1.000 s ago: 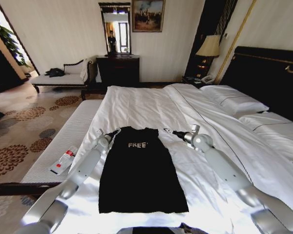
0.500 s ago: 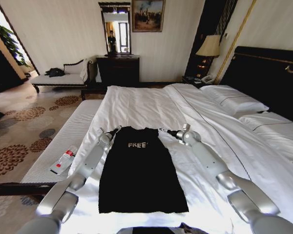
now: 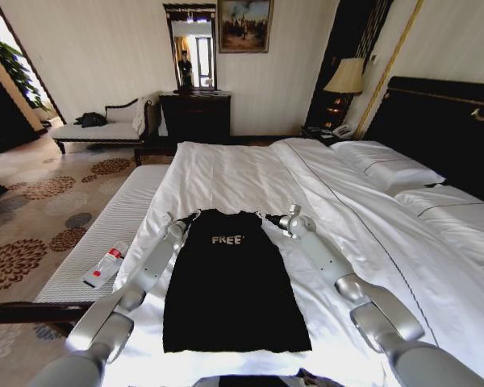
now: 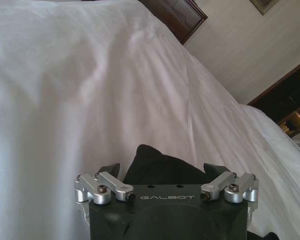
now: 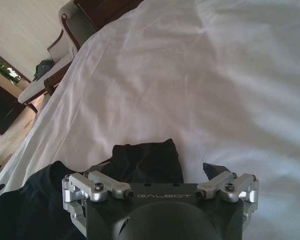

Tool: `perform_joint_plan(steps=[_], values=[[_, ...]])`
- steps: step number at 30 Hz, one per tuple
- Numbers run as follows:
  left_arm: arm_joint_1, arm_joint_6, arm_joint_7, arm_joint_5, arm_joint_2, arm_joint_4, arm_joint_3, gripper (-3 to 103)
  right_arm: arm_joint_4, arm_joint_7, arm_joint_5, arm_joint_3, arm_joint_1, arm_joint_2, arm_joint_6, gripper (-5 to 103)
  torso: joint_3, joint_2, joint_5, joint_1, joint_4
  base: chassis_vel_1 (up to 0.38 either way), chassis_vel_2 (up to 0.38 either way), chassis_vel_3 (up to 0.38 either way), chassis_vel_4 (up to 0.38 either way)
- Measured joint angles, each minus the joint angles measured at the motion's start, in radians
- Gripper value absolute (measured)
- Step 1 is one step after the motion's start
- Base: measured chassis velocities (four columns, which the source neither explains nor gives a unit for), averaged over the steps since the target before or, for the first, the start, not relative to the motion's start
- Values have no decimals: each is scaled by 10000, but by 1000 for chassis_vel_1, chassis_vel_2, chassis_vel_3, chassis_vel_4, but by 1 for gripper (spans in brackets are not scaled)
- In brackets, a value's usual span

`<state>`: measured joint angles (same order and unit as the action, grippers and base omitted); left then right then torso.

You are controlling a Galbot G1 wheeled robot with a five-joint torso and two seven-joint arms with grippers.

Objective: Fold the clothes on the bed.

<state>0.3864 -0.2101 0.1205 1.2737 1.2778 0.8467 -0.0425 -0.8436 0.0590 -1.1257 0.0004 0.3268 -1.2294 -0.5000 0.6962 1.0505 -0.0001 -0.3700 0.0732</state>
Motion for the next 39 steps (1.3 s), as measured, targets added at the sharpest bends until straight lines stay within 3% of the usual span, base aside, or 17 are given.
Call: perform_joint_plan(steps=[7, 9, 12, 14, 15, 16, 17, 19, 20, 22, 24, 26, 30, 35, 37, 39], values=[[-25, 2, -154, -92, 102, -193, 47, 86, 338, 5, 179, 65, -122, -219, 41, 100, 0, 0, 1, 0, 0, 0, 0, 0, 0], [-35, 9, -195, -141, 150, -278, 49, 76, 392, 2, 190, 61, -149, -264, 41, 100, 0, 0, 1, 0, 0, 0, 0, 0, 0], [-75, 23, -244, -215, 240, -401, 50, 71, 462, -3, 219, 36, -199, -337, 45, 98, 0, 0, 1, 0, 0, 0, 0, 0, 0], [-130, 25, -262, -251, 334, -490, 47, 61, 493, -6, 247, 9, -237, -390, 54, 88, 0, 0, 1, 0, 0, 0, 0, 0, 0], [-135, 26, -262, -253, 341, -496, 47, 61, 494, -6, 249, 5, -239, -393, 55, 88, 0, 0, 1, 0, 0, 0, 0, 0, 0], [-161, 26, -264, -256, 373, -518, 44, 50, 498, -8, 258, -12, -247, -409, 58, 82, 0, 0, 1, 0, 0, 0, 0, 0, 0], [-161, 26, -264, -256, 373, -518, 44, 50, 498, -8, 258, -12, -247, -409, 58, 82, 0, 0, 1, 0, 0, 0, 0, 0, 0], [-179, 27, -265, -256, 382, -522, 43, 40, 498, -14, 263, -20, -255, -426, 60, 71, 0, 0, 2, 0, 1, 0, 0, 0, 0], [-178, 27, -266, -255, 376, -522, 42, 40, 497, -18, 263, -23, -255, -429, 61, 65, 0, 0, 1, 0, 1, 0, 0, 0, 0], [-178, 27, -265, -254, 365, -522, 43, 34, 497, -20, 263, -29, -255, -429, 61, 65, 0, 0, 1, 0, 0, 0, 0, 0, 0], [-164, 30, -266, -251, 312, -493, 44, 24, 481, -22, 263, -33, -255, -429, 62, 49, 0, 0, 1, 0, 0, 0, 0, 0, 0], [-148, 31, -266, -247, 283, -474, 45, 18, 477, -23, 263, -32, -248, -429, 62, 49, 0, 0, 1, 0, 0, 0, 0, 0, 0], [-106, 32, -257, -211, 143, -360, 82, 3, 476, -24, 262, -32, -216, -442, 62, 27, 0, 0, 1, 0, 0, 0, 0, 0, 0], [-115, 35, -246, -193, 64, -327, 126, 2, 489, -23, 262, -29, -201, -444, 62, 17, 0, 0, 1, 0, -1, 0, 0, 0, 0], [-132, 39, -243, -189, 38, -311, 139, 2, 493, -27, 264, -29, -193, -429, 62, 6, 0, 0, 1, 0, 0, 0, 0, 0, 0], [-134, 43, -243, -188, 19, -286, 150, 2, 494, -29, 266, -35, -191, -417, 63, 3, 0, 0, 1, 0, 0, 0, 0, 0, 0]])
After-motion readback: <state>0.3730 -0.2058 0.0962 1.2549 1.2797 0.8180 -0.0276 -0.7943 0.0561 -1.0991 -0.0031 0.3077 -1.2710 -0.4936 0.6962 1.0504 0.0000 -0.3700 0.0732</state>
